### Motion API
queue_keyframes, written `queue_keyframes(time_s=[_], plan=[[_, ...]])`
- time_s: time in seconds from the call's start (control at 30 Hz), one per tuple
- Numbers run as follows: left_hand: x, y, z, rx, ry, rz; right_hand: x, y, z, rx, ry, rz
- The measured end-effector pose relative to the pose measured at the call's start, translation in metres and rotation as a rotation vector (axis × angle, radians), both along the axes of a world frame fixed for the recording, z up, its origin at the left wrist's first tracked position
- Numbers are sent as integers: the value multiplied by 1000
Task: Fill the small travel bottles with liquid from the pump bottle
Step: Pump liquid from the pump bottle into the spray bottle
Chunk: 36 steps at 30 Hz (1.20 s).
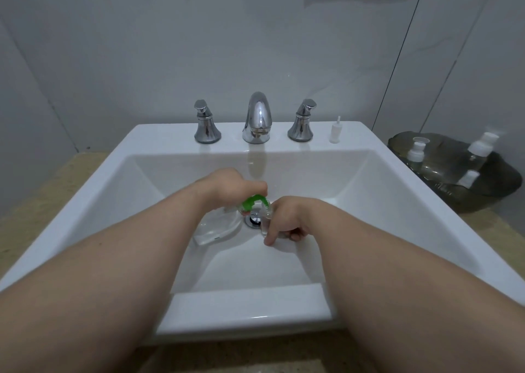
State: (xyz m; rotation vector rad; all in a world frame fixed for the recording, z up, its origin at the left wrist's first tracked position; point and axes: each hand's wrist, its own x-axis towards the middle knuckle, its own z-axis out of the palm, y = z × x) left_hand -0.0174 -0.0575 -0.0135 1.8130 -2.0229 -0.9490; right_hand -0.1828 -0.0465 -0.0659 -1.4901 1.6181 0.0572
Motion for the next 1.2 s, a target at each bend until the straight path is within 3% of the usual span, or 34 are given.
queue_keyframes(time_s=[1.2], plan=[[5,-8,-6,1,-40,-16,0,4,5,-31,20,-20]])
